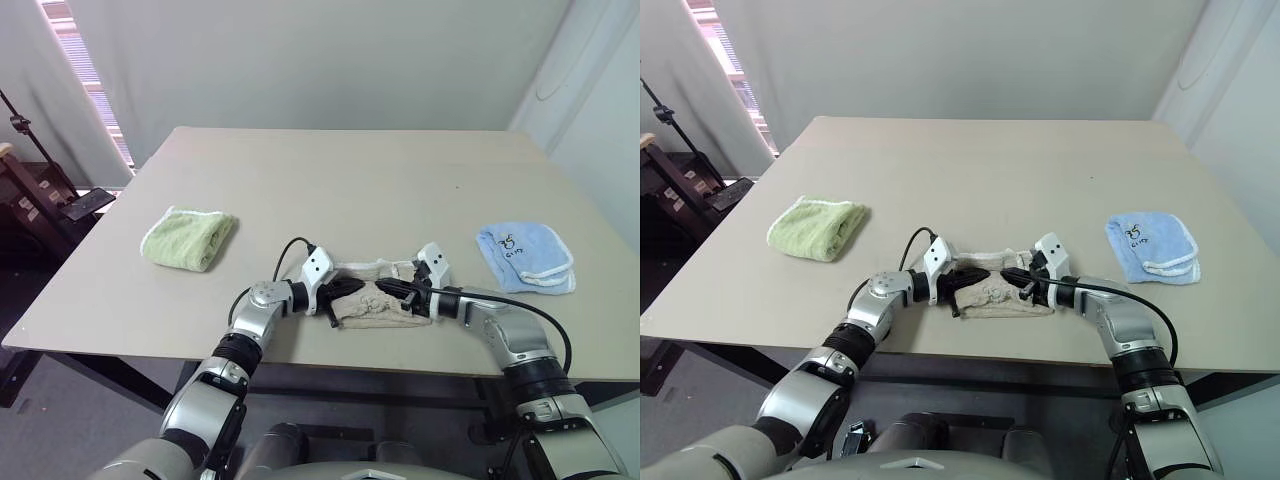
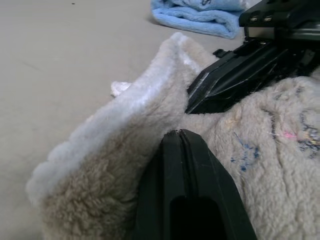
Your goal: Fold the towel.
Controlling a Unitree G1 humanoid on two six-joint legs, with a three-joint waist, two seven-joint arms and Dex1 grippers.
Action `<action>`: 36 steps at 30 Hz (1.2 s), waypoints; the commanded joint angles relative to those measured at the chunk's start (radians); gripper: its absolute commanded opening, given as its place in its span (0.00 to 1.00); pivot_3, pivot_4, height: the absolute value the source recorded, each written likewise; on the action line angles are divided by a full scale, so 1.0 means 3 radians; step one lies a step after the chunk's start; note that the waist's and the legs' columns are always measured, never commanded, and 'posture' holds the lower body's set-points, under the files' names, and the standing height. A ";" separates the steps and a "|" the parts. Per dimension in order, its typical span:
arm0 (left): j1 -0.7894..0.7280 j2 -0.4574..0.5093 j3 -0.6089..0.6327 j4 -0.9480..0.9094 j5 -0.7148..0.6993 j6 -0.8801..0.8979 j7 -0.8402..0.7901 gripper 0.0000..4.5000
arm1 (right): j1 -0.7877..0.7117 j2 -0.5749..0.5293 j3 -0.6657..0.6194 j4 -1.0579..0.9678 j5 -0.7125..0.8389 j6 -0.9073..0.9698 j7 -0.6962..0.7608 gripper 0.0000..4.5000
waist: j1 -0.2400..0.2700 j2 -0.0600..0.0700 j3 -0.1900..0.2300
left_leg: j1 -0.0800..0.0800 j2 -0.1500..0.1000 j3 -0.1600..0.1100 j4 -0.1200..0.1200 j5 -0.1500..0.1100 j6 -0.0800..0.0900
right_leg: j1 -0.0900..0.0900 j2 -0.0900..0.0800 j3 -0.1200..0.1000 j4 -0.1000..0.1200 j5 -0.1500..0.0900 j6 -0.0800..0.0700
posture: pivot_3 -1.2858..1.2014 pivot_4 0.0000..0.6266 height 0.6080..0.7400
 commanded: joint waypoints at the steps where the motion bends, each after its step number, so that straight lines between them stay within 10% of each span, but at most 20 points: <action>1: 0.0024 0.0141 0.0172 -0.0569 -0.0290 0.0452 -0.0212 0.21 | -0.0084 -0.0052 -0.0182 -0.0281 0.0207 0.0211 0.0054 0.08 | -0.0003 0.0001 0.0000 | -0.0004 0.0000 0.0000 -0.0002 0.0001 0.0001 | -0.0006 0.0000 0.0000 0.0000 0.0000 0.0001 | 0.52 0.00 1.00; 10: 0.0202 0.0729 0.0795 -0.2152 -0.1168 0.2973 0.0478 0.92 | -0.0234 -0.0223 -0.0496 -0.0945 0.0699 0.0874 0.0022 0.77 | -0.0087 0.0001 0.0001 | -0.0041 0.0000 -0.0005 0.0000 0.0006 0.0009 | -0.0050 0.0000 0.0001 0.0016 0.0002 0.0001 | 0.52 0.00 1.00; 16: 0.0325 0.0770 0.1346 -0.2520 -0.1920 0.4997 0.0980 0.92 | -0.0522 -0.0304 -0.0573 -0.0907 0.1049 0.1631 -0.0022 0.77 | -0.0114 0.0002 0.0002 | -0.0039 0.0000 -0.0005 0.0004 0.0006 0.0009 | -0.0059 0.0000 0.0001 0.0039 0.0000 0.0000 | 0.52 0.00 1.00; 36: 0.0094 -0.0008 0.2278 -0.2026 -0.2194 0.5659 0.2317 0.92 | -0.0317 -0.0539 -0.0659 -0.0926 0.1122 0.1990 -0.0038 0.77 | -0.0086 -0.0007 0.0005 | -0.0039 -0.0001 -0.0002 0.0006 0.0005 -0.0010 | -0.0060 -0.0001 0.0001 0.0041 -0.0001 -0.0004 | 0.52 0.00 1.00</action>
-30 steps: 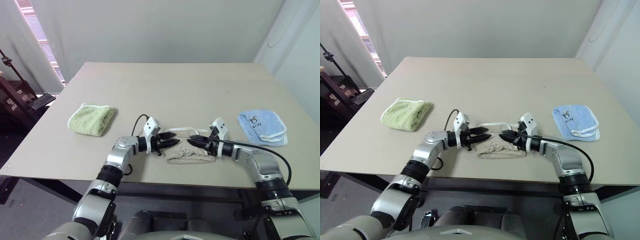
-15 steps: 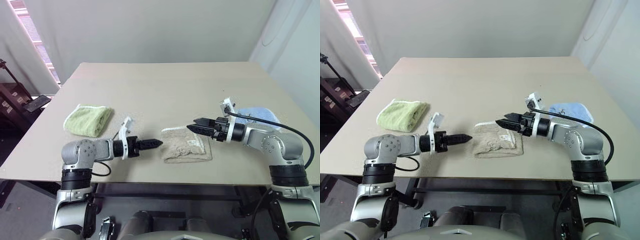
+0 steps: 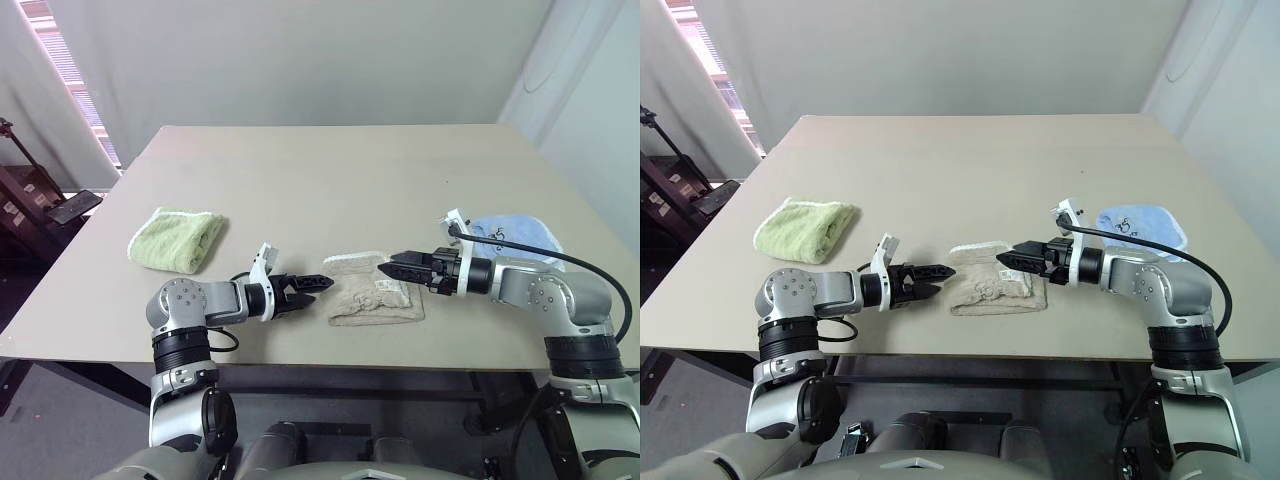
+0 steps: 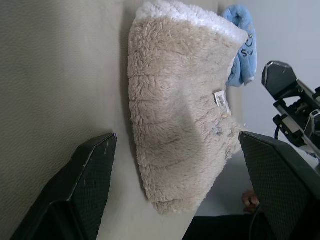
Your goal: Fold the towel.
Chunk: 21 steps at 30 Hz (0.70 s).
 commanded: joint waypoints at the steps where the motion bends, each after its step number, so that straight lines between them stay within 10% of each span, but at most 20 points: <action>1: -0.0010 0.0113 0.0020 -0.0135 -0.0265 0.0033 -0.0066 0.92 | 0.0014 -0.0134 -0.0167 -0.0035 0.0122 0.0159 0.0016 0.77 | 0.0001 -0.0001 0.0001 | -0.0001 0.0000 0.0000 0.0000 0.0000 0.0000 | 0.0000 0.0000 0.0000 -0.0001 0.0000 0.0000 | 0.52 0.00 1.00; 9: 0.0285 0.0804 -0.0639 -0.0759 -0.0336 -0.0284 -0.0704 0.92 | -0.0120 -0.0353 -0.0245 0.0648 0.0135 0.0410 0.0131 0.77 | -0.0023 -0.0002 0.0002 | -0.0003 0.0001 0.0005 -0.0005 0.0000 0.0000 | -0.0005 -0.0001 0.0003 -0.0003 -0.0006 -0.0013 | 0.52 0.00 1.00; 18: 0.0620 0.1391 -0.1254 -0.1234 -0.0097 -0.1270 -0.1417 0.93 | -0.0243 -0.0336 -0.0103 0.1230 -0.0102 0.0160 0.0244 0.17 | -0.0011 -0.0001 0.0002 | -0.0004 0.0001 0.0007 -0.0007 0.0000 0.0000 | -0.0003 -0.0002 0.0003 -0.0013 -0.0009 -0.0027 | 0.52 0.00 1.00; 21: 0.0639 0.1443 -0.1325 -0.1164 0.0002 -0.1468 -0.1444 0.93 | -0.0164 -0.0291 -0.0222 0.1104 -0.0176 -0.0267 0.0228 0.17 | -0.0007 0.0000 0.0003 | -0.0004 0.0002 0.0008 -0.0010 0.0000 0.0000 | -0.0003 -0.0003 0.0003 -0.0018 -0.0009 -0.0027 | 0.52 0.00 1.00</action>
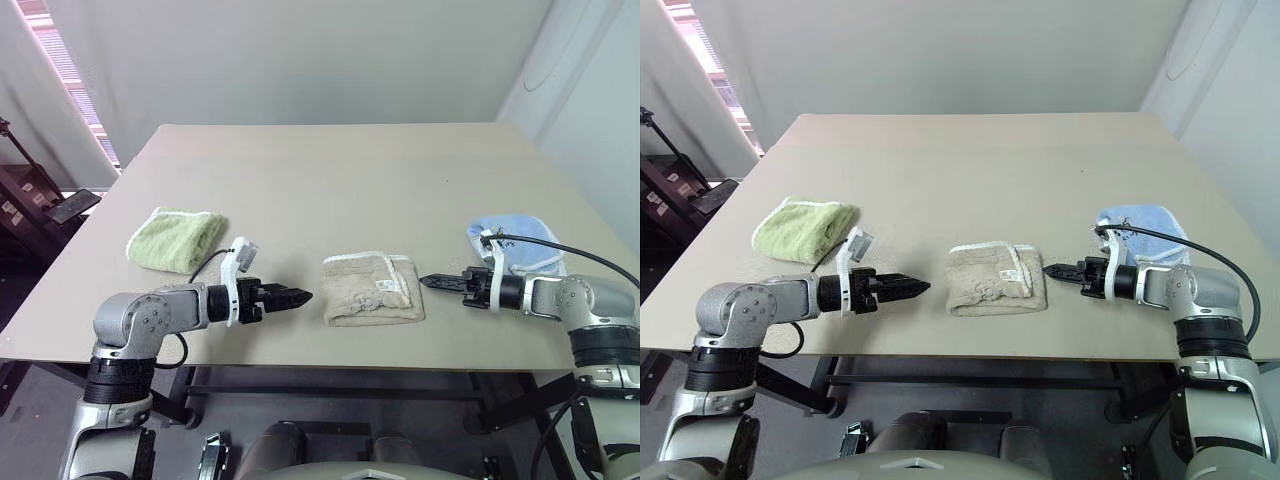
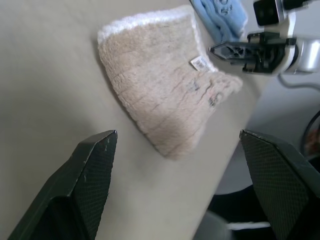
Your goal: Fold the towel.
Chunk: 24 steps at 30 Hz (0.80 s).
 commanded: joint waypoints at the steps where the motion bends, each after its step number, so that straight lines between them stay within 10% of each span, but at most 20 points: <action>1: -0.0021 0.0021 -0.0023 -0.0033 0.0063 -0.0217 -0.0054 0.93 | -0.0033 0.0039 -0.0190 -0.0148 -0.0025 -0.0418 0.0007 0.17 | 0.0002 0.0000 0.0000 | 0.0000 0.0000 0.0000 -0.0001 0.0000 0.0000 | 0.0000 0.0000 0.0000 -0.0002 0.0000 0.0000 | 0.52 0.00 1.00; 10: -0.0026 0.0072 -0.0063 0.0023 0.0111 -0.0336 -0.0109 0.93 | -0.0186 0.0011 0.0128 0.0073 0.0009 0.0113 0.0310 0.77 | -0.0005 0.0000 0.0000 | -0.0001 0.0001 -0.0001 -0.0001 0.0000 0.0002 | 0.0001 0.0001 0.0000 -0.0005 0.0001 0.0002 | 0.52 0.00 1.00; 24: -0.0067 0.0062 -0.0036 0.0001 0.0074 -0.0313 -0.0083 0.93 | -0.0719 0.0407 0.0420 0.0922 -0.0144 0.0462 0.0529 0.77 | -0.0079 0.0000 0.0000 | 0.0000 0.0002 -0.0002 -0.0001 0.0001 0.0002 | 0.0001 0.0003 -0.0001 -0.0002 0.0004 0.0005 | 0.52 0.00 1.00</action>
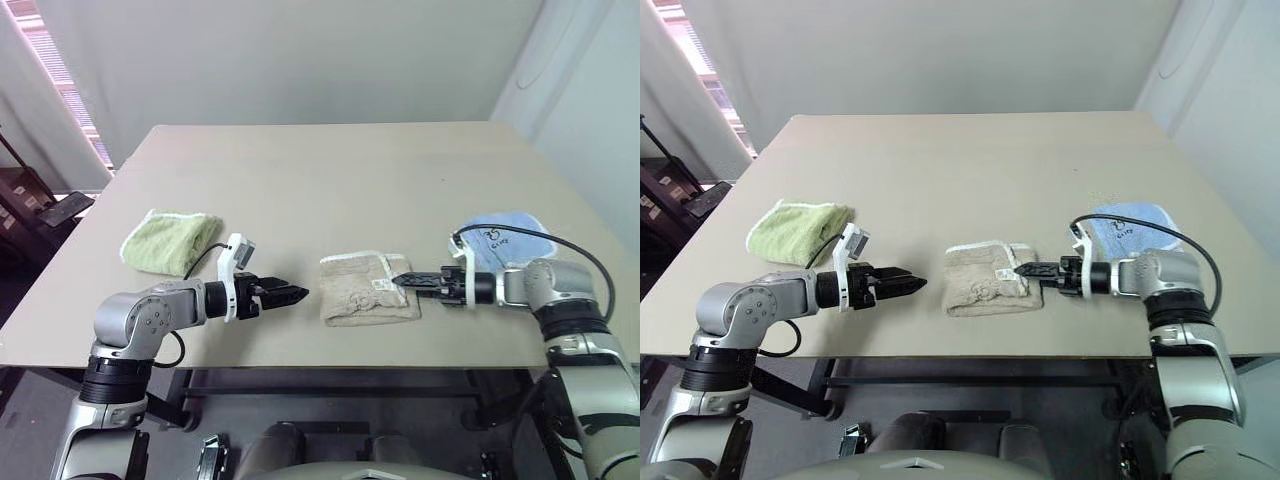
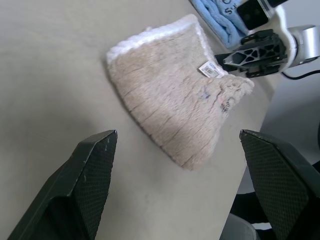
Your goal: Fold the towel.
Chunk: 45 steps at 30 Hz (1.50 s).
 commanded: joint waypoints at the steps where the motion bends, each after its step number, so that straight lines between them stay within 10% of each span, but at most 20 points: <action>1: -0.0058 0.0005 0.0028 -0.0051 -0.0006 -0.0060 0.0008 0.93 | -0.0101 0.0081 0.0064 0.0075 -0.0034 -0.0013 0.0106 0.77 | -0.0014 0.0000 0.0000 | 0.0000 0.0000 0.0000 0.0000 0.0001 0.0001 | 0.0000 0.0000 0.0000 0.0000 0.0003 0.0006 | 0.52 0.00 1.00; 10: -0.0035 -0.0011 -0.0001 -0.0087 0.0029 -0.0110 0.0022 0.93 | -0.0184 0.0292 0.0169 0.0264 -0.0209 -0.0155 0.0224 0.77 | -0.0080 -0.0001 -0.0001 | 0.0006 0.0001 -0.0002 0.0001 0.0001 -0.0003 | -0.0001 0.0002 0.0000 0.0016 0.0004 0.0008 | 0.52 0.00 1.00; 22: -0.0051 -0.0025 0.0058 -0.0058 -0.0018 -0.0117 0.0059 0.93 | -0.0139 0.0371 0.0133 0.0071 -0.0301 -0.0300 0.0187 0.00 | -0.0113 -0.0018 -0.0011 | 0.0018 0.0000 -0.0006 0.0005 0.0001 -0.0006 | 0.0009 0.0003 0.0000 0.0021 0.0003 -0.0002 | 0.52 0.00 1.00; 29: -0.0140 0.0008 0.0132 0.0085 0.0013 -0.0180 0.0071 0.93 | -0.0008 0.0306 -0.0729 -0.0899 0.0306 0.0084 -0.0126 0.00 | -0.0092 0.0003 0.0002 | 0.0011 0.0000 -0.0010 0.0004 0.0002 -0.0007 | -0.0004 0.0002 -0.0001 0.0022 0.0002 -0.0010 | 0.52 0.00 1.00; 45: -0.0505 -0.0162 -0.0037 0.0651 0.0195 -0.0395 -0.0064 0.93 | 0.0019 0.1042 -0.3217 -0.1966 0.1338 -0.0265 -0.2885 0.00 | 0.0017 0.0003 0.0003 | -0.0001 -0.0004 -0.0011 -0.0008 0.0006 0.0000 | -0.0019 -0.0002 0.0000 0.0020 0.0003 -0.0009 | 0.52 0.00 1.00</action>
